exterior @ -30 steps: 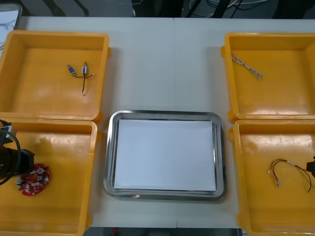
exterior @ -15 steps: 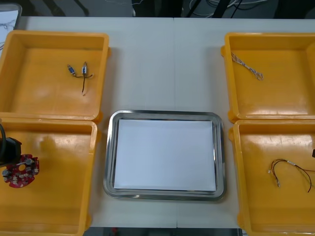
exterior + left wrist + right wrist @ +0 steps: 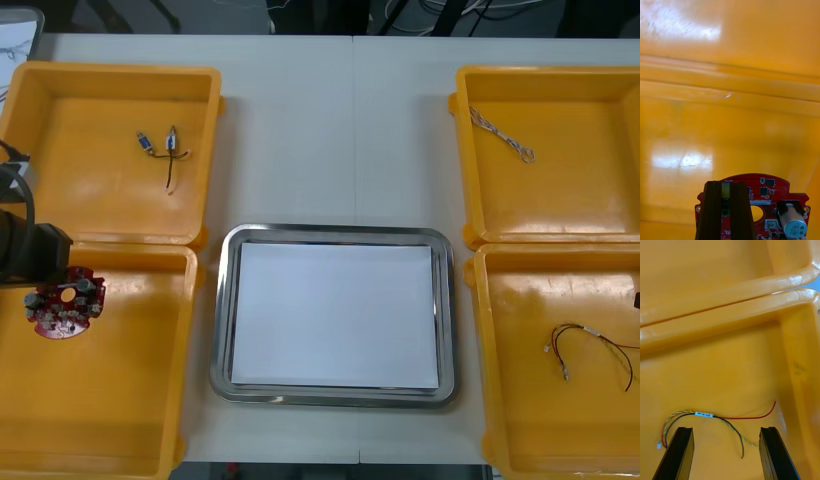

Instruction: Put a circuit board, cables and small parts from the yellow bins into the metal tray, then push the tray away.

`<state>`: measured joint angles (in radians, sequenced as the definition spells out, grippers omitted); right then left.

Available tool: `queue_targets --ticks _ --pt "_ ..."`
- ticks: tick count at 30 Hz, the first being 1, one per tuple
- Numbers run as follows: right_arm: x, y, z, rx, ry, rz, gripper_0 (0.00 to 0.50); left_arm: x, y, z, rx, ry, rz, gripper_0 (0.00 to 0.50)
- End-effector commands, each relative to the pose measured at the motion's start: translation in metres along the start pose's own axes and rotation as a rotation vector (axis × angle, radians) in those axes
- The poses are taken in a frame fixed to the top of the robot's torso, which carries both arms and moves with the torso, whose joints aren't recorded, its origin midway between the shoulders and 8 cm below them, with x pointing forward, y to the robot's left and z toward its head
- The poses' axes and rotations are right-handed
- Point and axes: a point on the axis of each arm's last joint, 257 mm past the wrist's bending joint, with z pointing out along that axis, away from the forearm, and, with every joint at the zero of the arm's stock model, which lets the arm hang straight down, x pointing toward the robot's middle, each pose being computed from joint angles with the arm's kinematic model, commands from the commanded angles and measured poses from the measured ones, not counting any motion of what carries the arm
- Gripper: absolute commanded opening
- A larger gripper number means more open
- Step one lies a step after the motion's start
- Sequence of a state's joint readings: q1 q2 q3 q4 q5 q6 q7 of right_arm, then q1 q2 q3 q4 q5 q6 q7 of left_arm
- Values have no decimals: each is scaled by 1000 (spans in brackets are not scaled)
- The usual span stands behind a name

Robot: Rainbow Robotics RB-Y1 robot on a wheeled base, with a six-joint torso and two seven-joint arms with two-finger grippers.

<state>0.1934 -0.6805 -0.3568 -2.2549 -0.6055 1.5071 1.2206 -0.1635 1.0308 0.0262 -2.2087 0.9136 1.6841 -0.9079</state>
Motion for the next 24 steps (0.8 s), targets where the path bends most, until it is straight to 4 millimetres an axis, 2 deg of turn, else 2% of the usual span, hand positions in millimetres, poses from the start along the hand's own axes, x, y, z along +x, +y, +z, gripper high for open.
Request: queue_targets --ticks 1,7,13,19,24 --pt "20 -11 4 -9 43 -161 500 -16 -41 -19 19 -34 37 0" --pt "28 -6 15 -95 56 -270 500 -23 -92 -23 66 -42 81 0" --pt "29 2 20 -169 50 -362 500 -26 -134 -26 107 -55 87 0" --pt "23 4 28 -182 17 -522 500 -20 -182 -19 121 -74 99 0" --pt "25 4 36 -184 19 -589 500 -6 -211 -8 125 -55 98 0"
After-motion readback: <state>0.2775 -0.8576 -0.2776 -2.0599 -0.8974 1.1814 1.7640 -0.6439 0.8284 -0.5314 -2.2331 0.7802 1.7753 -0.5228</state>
